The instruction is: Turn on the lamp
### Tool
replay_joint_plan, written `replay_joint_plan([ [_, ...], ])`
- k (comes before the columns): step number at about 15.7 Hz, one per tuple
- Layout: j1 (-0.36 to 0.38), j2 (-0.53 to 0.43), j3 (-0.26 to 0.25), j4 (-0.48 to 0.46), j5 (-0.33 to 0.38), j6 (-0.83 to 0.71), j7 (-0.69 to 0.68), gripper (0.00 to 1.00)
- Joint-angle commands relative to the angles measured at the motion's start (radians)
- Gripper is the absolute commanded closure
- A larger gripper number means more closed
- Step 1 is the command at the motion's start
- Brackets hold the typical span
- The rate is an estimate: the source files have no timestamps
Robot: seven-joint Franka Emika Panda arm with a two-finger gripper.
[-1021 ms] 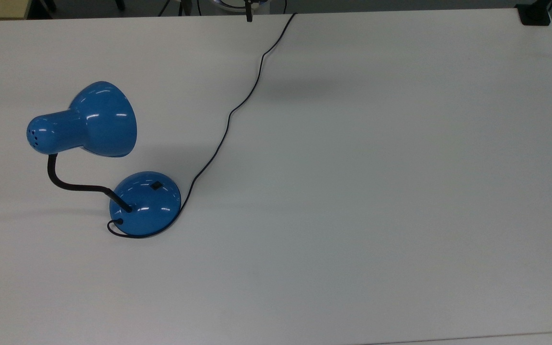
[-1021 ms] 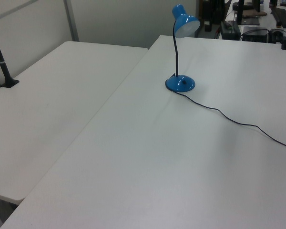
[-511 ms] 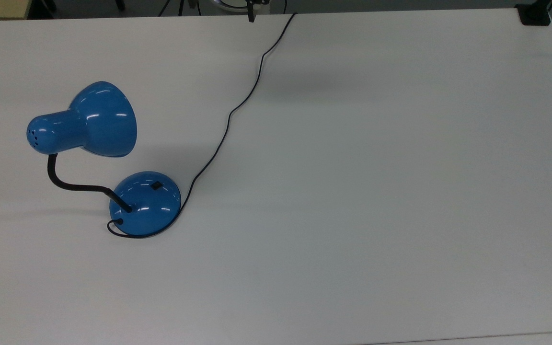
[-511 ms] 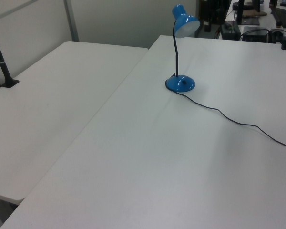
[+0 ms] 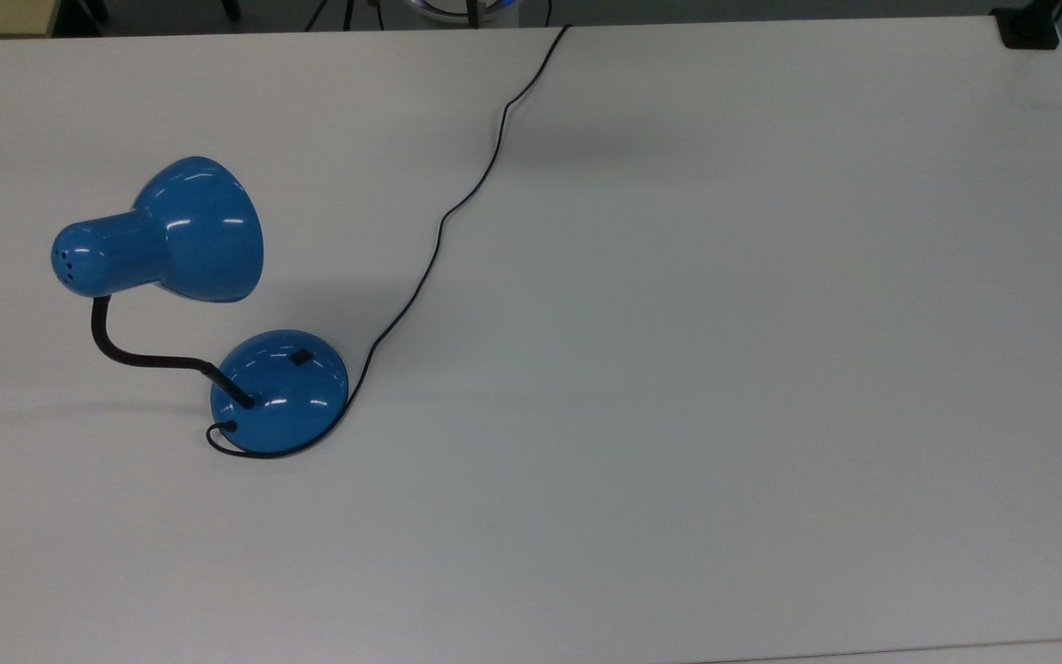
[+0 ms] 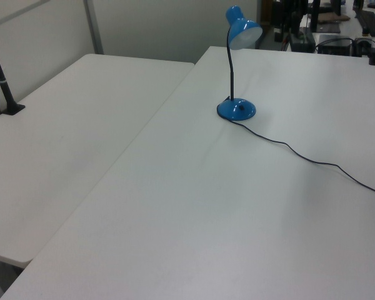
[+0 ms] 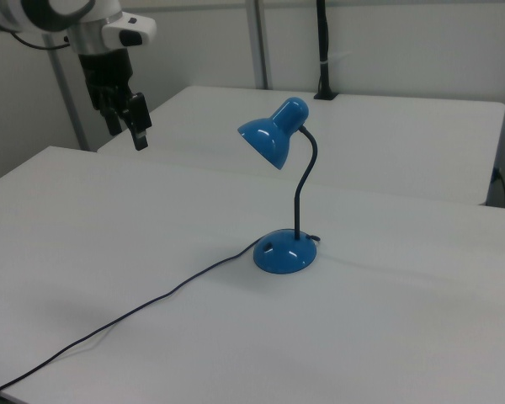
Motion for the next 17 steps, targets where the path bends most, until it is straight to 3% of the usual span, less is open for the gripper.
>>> replay_joint_plan([
  [1, -0.008, -0.224, 0.010, -0.342, 0.019, 0.261, 0.018, 0.63],
  [3, -0.028, -0.238, 0.020, -0.394, 0.019, 0.328, 0.021, 1.00],
  [12, -0.061, -0.230, 0.021, -0.591, 0.007, 0.703, 0.023, 1.00],
  [17, -0.109, -0.132, 0.021, -0.602, -0.059, 0.853, 0.024, 1.00],
])
